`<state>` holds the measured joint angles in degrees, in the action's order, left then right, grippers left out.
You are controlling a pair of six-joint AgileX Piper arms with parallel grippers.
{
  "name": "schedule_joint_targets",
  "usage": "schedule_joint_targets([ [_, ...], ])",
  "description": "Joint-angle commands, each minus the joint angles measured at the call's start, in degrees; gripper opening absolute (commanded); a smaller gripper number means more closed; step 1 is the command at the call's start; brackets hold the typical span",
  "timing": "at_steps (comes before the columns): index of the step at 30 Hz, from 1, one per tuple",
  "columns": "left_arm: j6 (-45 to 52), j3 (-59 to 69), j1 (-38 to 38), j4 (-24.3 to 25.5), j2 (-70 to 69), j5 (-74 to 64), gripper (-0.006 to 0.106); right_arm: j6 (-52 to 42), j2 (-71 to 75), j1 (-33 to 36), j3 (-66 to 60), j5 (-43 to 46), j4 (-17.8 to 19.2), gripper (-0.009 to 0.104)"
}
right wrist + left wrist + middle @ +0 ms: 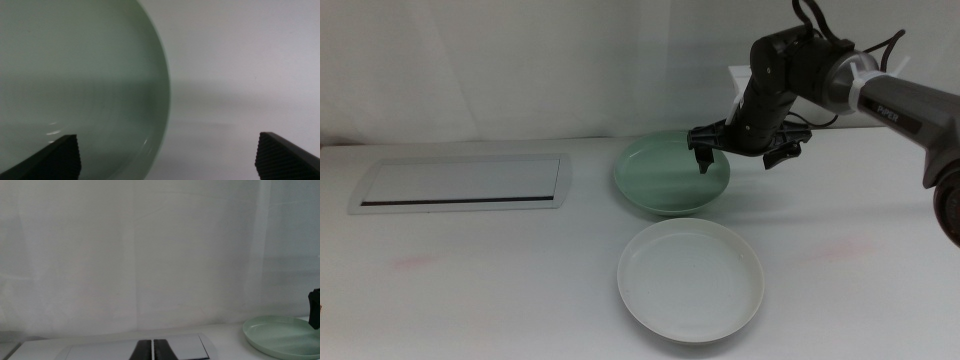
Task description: Stack the three bowls on top of each other.
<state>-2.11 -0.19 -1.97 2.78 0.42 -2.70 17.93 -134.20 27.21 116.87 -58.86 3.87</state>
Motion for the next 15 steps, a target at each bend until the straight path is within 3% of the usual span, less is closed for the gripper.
schedule_joint_targets([
  [1, -0.3, 2.3, 0.3, -0.2, -2.2, 0.7, -0.003, 0.0, -0.6, -0.4, 0.7, -0.1, 0.2, 0.093],
  [11, 1.1, 2.3, 0.3, -0.2, -2.2, 0.7, -0.003, 0.0, -3.8, -0.4, 0.8, -0.2, 0.9, 0.083],
  [15, 1.1, 2.3, 0.3, -0.2, -2.2, 0.7, -0.003, 0.0, -4.1, -0.4, 0.8, 0.7, 1.3, 0.068],
])
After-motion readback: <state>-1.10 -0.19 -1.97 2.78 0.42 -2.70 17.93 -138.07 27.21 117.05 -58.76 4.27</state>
